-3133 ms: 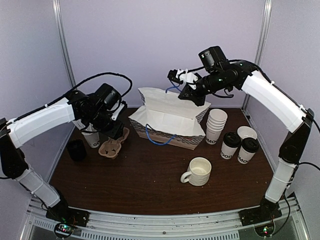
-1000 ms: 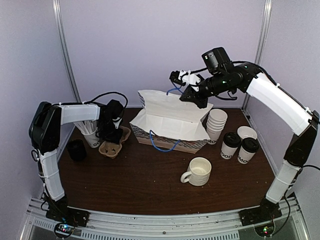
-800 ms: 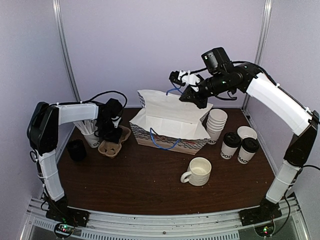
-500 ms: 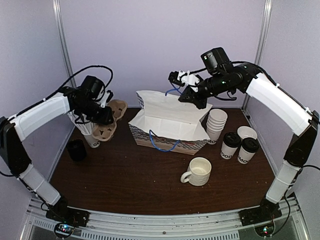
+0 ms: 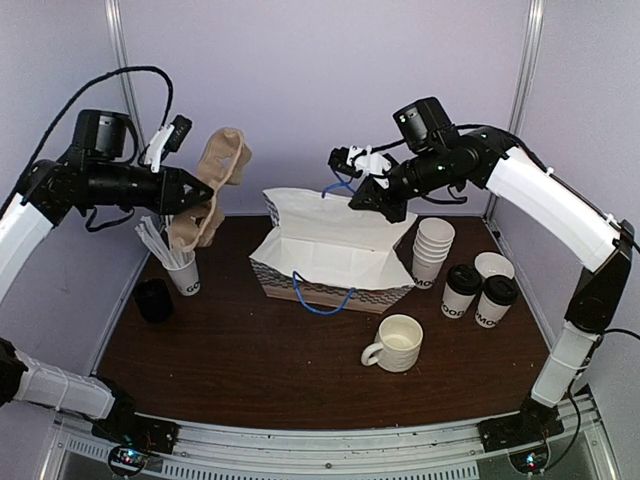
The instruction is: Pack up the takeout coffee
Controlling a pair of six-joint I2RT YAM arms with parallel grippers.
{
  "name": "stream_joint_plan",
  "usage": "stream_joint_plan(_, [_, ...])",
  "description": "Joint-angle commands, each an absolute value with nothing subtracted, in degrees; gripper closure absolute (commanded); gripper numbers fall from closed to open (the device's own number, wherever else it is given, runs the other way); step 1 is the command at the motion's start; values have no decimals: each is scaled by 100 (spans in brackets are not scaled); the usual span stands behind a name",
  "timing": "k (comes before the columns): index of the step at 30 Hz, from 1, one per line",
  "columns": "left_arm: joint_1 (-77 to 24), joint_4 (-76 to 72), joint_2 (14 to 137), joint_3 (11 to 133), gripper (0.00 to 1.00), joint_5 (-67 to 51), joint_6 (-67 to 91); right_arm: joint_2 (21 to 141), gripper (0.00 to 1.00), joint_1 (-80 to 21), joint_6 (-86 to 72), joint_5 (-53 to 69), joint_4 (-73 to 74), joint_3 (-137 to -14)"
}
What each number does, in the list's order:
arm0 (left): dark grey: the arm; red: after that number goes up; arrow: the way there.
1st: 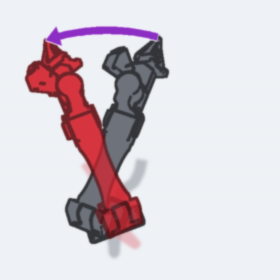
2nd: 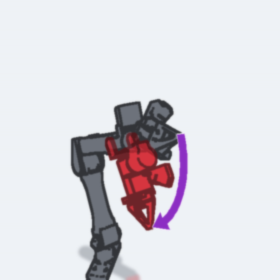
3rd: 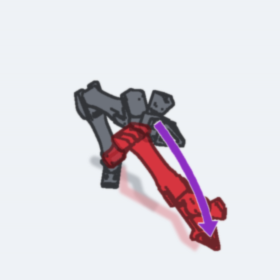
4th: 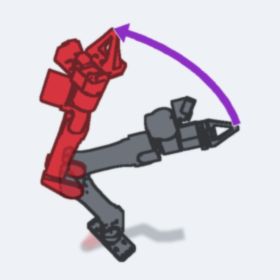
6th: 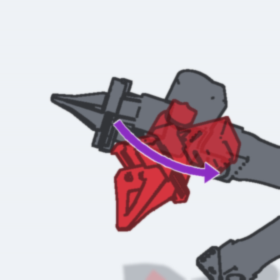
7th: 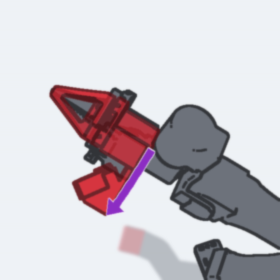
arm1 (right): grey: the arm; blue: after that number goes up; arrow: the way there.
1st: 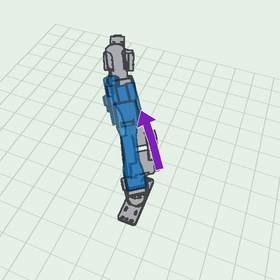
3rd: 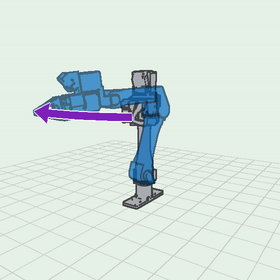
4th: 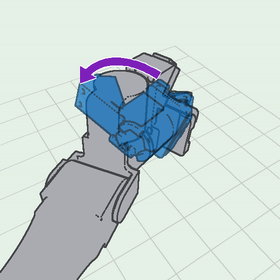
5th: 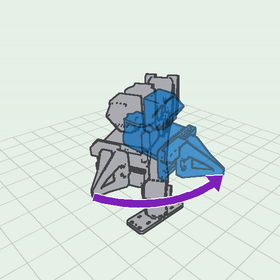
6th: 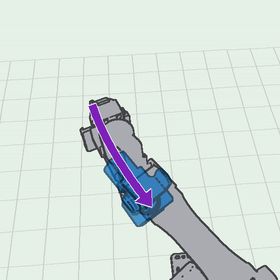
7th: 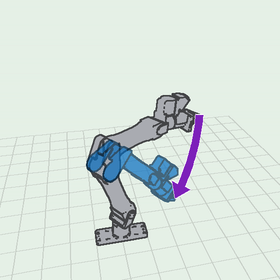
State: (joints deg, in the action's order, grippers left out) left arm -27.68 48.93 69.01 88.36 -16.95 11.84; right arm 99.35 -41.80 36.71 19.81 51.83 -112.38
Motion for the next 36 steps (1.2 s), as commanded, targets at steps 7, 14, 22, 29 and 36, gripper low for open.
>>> stream_joint_plan(7, [-3414, 2995, 6811, 9283, 69, -4321, 1266, 10148, 100, -4377, 3298, 2469, 5273, -11602])
stream_joint_plan(14, [-4256, 3346, 7697, 9956, 69, -4694, 531, 10249, 100, -4440, 2905, 3245, 5295, -11648])
stream_joint_plan(22, [-4430, 3619, 8131, 10004, 70, -4726, 197, 10459, 100, -4612, 2649, 3725, 5303, -11762])
stream_joint_plan(29, [-4519, 4123, 8140, 9947, 70, -4697, 55, 10584, 100, -4715, 2438, 4275, 5433, -11901])
stream_joint_plan(36, [-4721, 4752, 8099, 9792, 70, -4249, -374, 10644, 97, -4812, 2189, 4433, 5465, -12116])
